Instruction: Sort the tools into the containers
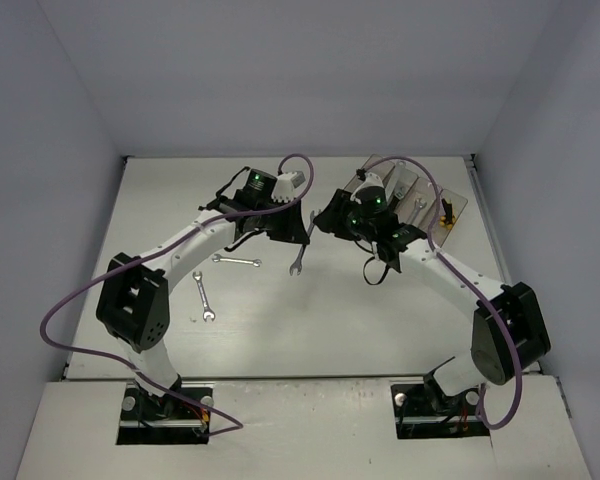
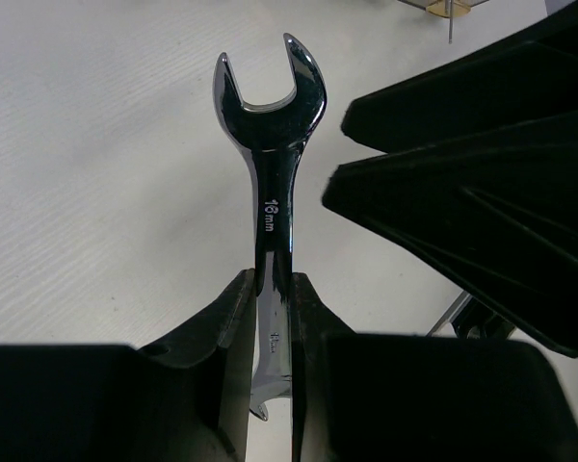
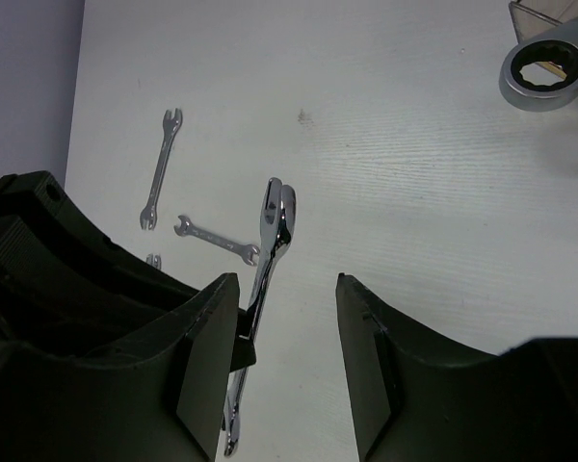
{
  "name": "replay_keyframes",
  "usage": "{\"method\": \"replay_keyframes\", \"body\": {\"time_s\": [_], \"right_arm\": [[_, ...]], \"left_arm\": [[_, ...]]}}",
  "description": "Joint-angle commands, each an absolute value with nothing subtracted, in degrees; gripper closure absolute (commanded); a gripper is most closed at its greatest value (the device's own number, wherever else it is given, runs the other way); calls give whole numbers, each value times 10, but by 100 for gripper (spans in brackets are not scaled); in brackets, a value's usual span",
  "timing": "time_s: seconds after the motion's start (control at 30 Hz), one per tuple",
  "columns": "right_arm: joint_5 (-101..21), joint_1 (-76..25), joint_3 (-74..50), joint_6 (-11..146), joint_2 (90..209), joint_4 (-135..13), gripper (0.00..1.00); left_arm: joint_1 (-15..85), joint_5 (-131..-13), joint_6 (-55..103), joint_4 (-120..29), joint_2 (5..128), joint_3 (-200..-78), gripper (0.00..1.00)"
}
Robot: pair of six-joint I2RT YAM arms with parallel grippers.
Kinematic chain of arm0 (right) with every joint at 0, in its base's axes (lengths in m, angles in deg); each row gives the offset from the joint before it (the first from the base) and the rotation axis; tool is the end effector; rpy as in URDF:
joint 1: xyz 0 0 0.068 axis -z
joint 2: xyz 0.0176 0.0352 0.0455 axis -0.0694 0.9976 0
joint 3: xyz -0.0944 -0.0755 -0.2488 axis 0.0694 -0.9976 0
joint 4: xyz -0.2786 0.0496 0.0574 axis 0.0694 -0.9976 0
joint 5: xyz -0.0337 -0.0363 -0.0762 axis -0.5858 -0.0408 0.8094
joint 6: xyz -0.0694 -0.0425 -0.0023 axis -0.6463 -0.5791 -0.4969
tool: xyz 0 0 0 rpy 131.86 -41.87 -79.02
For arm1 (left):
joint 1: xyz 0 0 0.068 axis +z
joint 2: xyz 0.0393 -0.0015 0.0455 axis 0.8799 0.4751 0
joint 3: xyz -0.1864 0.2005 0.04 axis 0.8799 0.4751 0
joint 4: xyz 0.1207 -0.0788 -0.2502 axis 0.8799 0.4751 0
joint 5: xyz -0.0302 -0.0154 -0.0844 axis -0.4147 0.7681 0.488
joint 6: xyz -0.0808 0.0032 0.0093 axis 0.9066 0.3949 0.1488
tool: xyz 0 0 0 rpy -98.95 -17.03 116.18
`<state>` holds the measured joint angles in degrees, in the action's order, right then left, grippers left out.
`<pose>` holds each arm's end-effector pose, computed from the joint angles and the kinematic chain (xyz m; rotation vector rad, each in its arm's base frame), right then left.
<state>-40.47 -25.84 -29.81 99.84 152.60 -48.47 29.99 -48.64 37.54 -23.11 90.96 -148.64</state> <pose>0.3459 0.2101 0.2741 0.0474 1.9412 0.9573 0.3626 -0.2669 0.2677 0.4537 2.3352 -1.1276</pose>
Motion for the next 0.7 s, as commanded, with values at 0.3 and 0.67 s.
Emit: {"method": "replay_keyframes", "body": {"time_s": [0.3,0.67], "right_arm": [[-405,-283,-249,998,1577,-431,66],[-380,-279,-251,982,1565,-433,100]], "left_arm": [[289,-468,390,-282,859,-1500,100],[289,-494,375,-259,861,-1504,84]]}}
